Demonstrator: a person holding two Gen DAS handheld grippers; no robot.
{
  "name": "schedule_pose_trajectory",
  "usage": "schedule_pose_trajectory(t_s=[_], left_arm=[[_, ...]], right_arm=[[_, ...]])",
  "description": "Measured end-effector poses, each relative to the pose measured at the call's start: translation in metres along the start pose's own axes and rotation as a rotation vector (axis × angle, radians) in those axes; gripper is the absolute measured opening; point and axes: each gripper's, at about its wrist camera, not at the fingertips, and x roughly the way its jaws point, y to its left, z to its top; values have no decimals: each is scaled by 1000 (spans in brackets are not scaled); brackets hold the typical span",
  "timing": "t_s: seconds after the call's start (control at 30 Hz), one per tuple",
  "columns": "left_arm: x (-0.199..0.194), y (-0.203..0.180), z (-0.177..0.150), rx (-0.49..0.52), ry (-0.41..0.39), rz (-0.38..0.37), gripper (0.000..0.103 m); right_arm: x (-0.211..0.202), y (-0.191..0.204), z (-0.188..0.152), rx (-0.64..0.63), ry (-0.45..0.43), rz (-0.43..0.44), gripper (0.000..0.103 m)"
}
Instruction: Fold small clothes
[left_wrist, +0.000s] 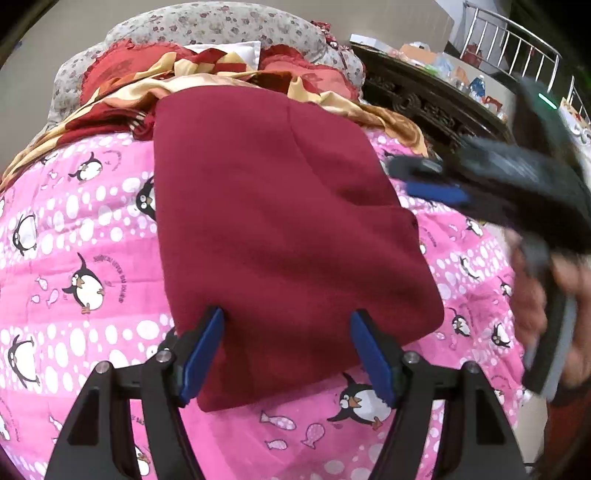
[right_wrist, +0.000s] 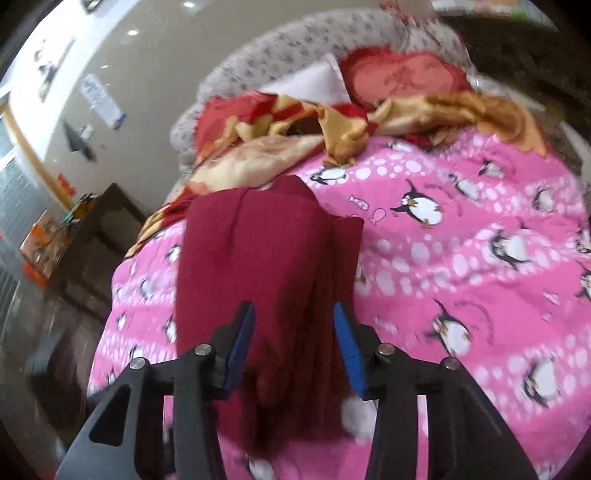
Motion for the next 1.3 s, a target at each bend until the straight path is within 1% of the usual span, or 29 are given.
schedule_pose_trajectory(t_s=[0.03, 0.07, 0.1, 0.13, 0.17, 0.2, 0.27, 0.33, 0.37, 0.43, 0.53, 0.57, 0.63, 0.67, 0.73, 0.8, 0.9, 1.0, 1.03, 1.07, 1.1, 1.13, 1.23, 1.3], left_arm=[[1, -1, -1, 3, -1, 4, 76], [2, -2, -1, 4, -1, 7, 77], [3, -2, -1, 4, 0, 8, 77], [4, -2, -1, 6, 1, 10, 78], [5, -2, 0, 8, 2, 11, 78], [6, -3, 0, 11, 5, 11, 78], [7, -4, 1, 14, 4, 5, 78], [9, -6, 0, 24, 4, -2, 78], [11, -7, 0, 27, 8, -2, 78], [14, -10, -2, 34, 12, 10, 78], [15, -10, -2, 30, 13, 19, 79], [15, -9, -2, 26, 13, 17, 79], [15, -6, -3, 14, 13, 11, 79], [15, -6, -3, 12, 13, 12, 79], [15, -5, -3, 9, 11, 10, 79], [15, -5, -3, 11, 11, 11, 79], [15, -5, -2, 12, 14, 14, 79], [16, -6, -2, 13, 16, 17, 80], [16, -6, -2, 13, 15, 18, 80], [16, -6, -3, 13, 15, 18, 80], [16, -7, -3, 14, 15, 17, 80], [17, -7, -3, 16, 16, 16, 81], [16, -8, -3, 24, 20, 14, 81], [12, -4, -2, 23, 25, -10, 81]], right_arm=[[11, 1, 5, -7, 17, 15, 70], [15, 6, 8, -29, 27, 24, 65], [18, 9, 8, -62, 27, 12, 56], [19, 14, 10, -109, 18, -18, 43], [18, 16, 12, -141, 12, -29, 37], [16, 19, 13, -172, 6, -40, 36], [13, 18, 15, -197, -7, -72, 36], [23, 10, 14, -228, -14, -142, 35], [32, 4, 10, -214, -2, -161, 35], [37, -6, 10, -158, -7, -137, 35], [23, -10, 12, -93, -21, -81, 37], [17, -8, 12, -84, -27, -74, 40], [1, -2, 11, -86, -49, -89, 41], [-11, 3, 9, -94, -71, -82, 42], [-25, 14, 4, -112, -92, -39, 42], [-35, 26, -4, -153, -86, 11, 42], [-34, 38, -16, -208, -64, 5, 42], [-22, 36, -28, -221, -13, 9, 42], [-17, 34, -30, -229, 2, -4, 42], [-11, 31, -32, -244, 10, -34, 42], [-2, 26, -36, -266, 21, -93, 42], [5, 19, -38, -258, 38, -115, 42], [10, 6, -40, -203, 34, -82, 42], [7, 4, -39, -182, 28, -72, 42]])
